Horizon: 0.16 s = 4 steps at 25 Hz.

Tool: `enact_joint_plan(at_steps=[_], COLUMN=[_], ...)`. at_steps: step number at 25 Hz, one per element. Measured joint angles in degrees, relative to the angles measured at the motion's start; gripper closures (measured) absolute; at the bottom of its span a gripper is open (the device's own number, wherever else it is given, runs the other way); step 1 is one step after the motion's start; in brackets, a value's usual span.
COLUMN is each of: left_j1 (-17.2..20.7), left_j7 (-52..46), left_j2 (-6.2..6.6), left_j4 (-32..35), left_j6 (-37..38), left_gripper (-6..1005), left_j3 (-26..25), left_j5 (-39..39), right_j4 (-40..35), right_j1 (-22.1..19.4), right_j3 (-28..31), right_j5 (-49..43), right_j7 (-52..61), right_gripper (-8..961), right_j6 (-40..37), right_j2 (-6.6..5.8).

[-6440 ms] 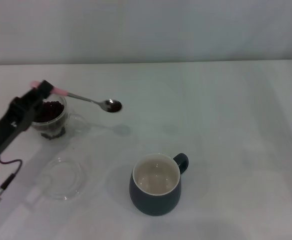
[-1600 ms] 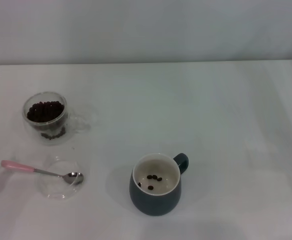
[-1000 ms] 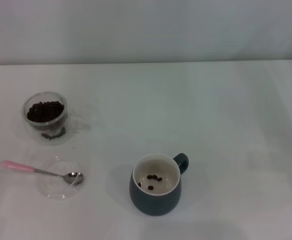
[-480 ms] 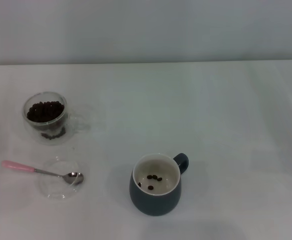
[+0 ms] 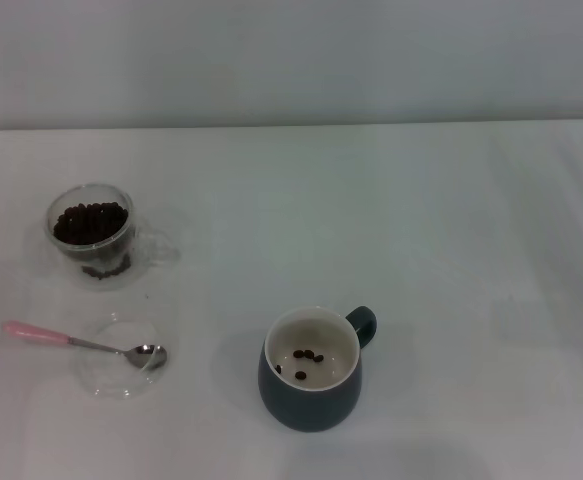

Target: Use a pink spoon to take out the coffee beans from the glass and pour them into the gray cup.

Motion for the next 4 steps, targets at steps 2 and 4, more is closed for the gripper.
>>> enact_joint_plan(at_steps=[2,4], left_j1=[-0.1,0.0], left_j7=[0.2,0.2], left_j2=[-0.08,-0.17], left_j4=[-0.1,-0.2], left_j6=[0.1,0.6], left_gripper=[248,248], left_j3=[0.0,0.0], left_j5=[0.0,0.0], right_j4=[0.8,1.8], right_j1=[0.3,1.0], right_j3=[0.0,0.0], right_j5=[0.1,0.1], right_j7=[0.0,-0.1], right_gripper=[82,82], right_j6=[-0.5,-1.0], right_j2=[0.05,0.13])
